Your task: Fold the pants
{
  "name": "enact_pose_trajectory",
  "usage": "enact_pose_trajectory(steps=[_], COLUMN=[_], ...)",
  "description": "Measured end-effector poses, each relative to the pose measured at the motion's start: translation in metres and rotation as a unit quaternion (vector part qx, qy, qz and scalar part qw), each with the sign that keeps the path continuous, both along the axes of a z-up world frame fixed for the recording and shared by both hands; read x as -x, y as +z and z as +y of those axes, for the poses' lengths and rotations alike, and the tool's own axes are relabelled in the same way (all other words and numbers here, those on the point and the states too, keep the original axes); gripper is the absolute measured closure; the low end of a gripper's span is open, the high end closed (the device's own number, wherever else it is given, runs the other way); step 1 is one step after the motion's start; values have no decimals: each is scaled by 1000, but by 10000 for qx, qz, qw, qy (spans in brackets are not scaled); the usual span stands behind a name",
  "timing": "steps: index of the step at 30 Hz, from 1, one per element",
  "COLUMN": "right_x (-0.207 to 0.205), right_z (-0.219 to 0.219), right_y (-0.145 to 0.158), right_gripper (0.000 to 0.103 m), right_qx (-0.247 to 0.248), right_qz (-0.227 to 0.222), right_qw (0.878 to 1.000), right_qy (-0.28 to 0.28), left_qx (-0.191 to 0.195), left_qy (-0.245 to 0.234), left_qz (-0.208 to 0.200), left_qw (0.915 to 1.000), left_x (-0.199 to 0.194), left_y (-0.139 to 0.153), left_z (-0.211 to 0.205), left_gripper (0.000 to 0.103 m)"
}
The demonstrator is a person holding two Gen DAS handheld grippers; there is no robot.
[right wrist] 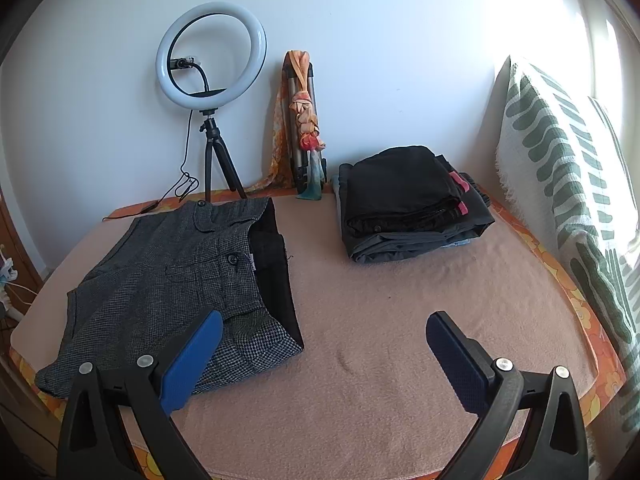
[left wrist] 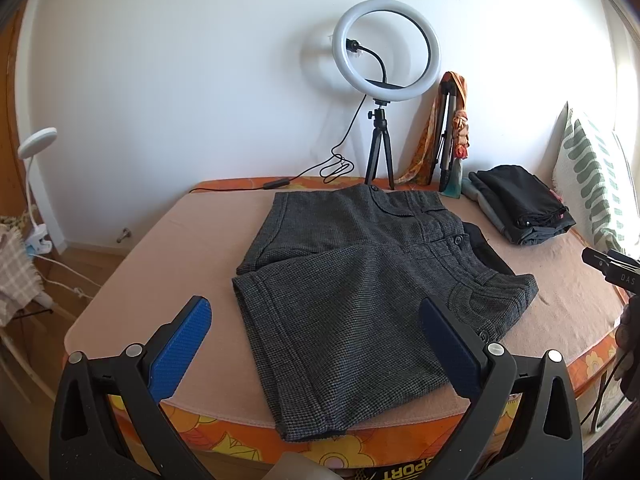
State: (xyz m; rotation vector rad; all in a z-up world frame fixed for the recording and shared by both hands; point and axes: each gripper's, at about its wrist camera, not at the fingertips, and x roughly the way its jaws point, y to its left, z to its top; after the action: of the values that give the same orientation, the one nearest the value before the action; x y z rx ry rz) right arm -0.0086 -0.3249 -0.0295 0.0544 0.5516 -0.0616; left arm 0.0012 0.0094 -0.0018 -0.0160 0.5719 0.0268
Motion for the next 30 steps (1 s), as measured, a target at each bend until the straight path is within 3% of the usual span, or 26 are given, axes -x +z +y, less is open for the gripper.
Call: enact_pose_trajectory(steps=[30], right_x=[0], right_z=[5], right_y=[1], right_gripper=[0], right_qx=[31], right_qz=[12], right_qw=[9999], right_qy=[106], left_qx=[-53], left_qy=[10], left_qz=[-23], left_qw=[10000], left_x=[-2], left_y=[2], left_z=[1], left_gripper=[0])
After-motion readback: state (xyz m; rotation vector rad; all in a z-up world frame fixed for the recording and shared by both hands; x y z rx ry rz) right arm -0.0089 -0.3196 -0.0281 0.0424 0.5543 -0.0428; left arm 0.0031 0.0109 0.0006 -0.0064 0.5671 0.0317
